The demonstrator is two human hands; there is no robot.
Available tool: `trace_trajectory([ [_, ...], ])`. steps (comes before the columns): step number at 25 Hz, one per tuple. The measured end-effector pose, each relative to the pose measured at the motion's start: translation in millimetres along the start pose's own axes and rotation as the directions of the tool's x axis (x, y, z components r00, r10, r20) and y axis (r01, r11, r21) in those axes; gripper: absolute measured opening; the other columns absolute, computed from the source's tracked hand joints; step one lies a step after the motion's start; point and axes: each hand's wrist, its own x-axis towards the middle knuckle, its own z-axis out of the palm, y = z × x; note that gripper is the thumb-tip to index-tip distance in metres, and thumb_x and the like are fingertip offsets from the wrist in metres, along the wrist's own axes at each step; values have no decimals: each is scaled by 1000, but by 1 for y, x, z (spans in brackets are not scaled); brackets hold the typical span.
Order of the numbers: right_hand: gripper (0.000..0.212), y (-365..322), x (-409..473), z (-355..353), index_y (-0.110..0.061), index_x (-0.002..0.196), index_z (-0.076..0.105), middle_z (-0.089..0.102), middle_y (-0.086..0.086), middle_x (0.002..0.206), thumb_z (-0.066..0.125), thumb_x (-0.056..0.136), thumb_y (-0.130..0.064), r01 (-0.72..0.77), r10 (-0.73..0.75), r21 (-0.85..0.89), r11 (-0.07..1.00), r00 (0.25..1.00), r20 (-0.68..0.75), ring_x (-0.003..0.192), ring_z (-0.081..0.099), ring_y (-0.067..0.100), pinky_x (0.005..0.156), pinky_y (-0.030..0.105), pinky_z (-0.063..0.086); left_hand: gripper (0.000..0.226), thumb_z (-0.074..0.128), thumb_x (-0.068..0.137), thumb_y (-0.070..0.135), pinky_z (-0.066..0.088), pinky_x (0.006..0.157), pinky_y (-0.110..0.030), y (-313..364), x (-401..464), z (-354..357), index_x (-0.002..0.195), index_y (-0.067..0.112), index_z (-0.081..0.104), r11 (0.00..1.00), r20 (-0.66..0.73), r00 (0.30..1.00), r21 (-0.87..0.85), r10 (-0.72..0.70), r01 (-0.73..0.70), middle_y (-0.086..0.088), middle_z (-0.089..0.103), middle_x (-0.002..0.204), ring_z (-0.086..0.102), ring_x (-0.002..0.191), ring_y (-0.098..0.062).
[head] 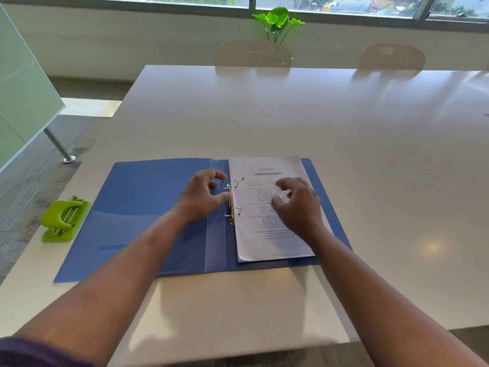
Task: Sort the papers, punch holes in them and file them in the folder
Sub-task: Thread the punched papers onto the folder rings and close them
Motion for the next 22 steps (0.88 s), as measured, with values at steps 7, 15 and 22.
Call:
trace_trajectory([
  [7,29,-32,-16,39,-16,113,70,63,-4,113,66,85,-22,111,-127,142,984,986,111,85,61,13,81,31,52,27,54,80,9,43,99,-32,-7,-34,9,102,16,68,983,-63,989,135,132,-123,0,67,119,60,112,-21],
  [15,27,-30,-29,56,-19,98,66,64,0,105,56,89,-43,188,-182,-48,981,977,108,97,55,21,88,39,46,13,61,78,26,43,103,-33,-17,-56,17,72,15,59,953,-36,973,215,228,-215,-1,71,112,60,118,-22],
  [22,16,-27,-28,58,-24,82,60,65,0,94,59,93,-35,173,-172,5,985,981,88,91,55,21,87,39,46,16,59,86,23,48,101,-43,-16,-57,25,74,12,61,882,-65,956,408,287,-237,-5,72,112,63,115,-29],
])
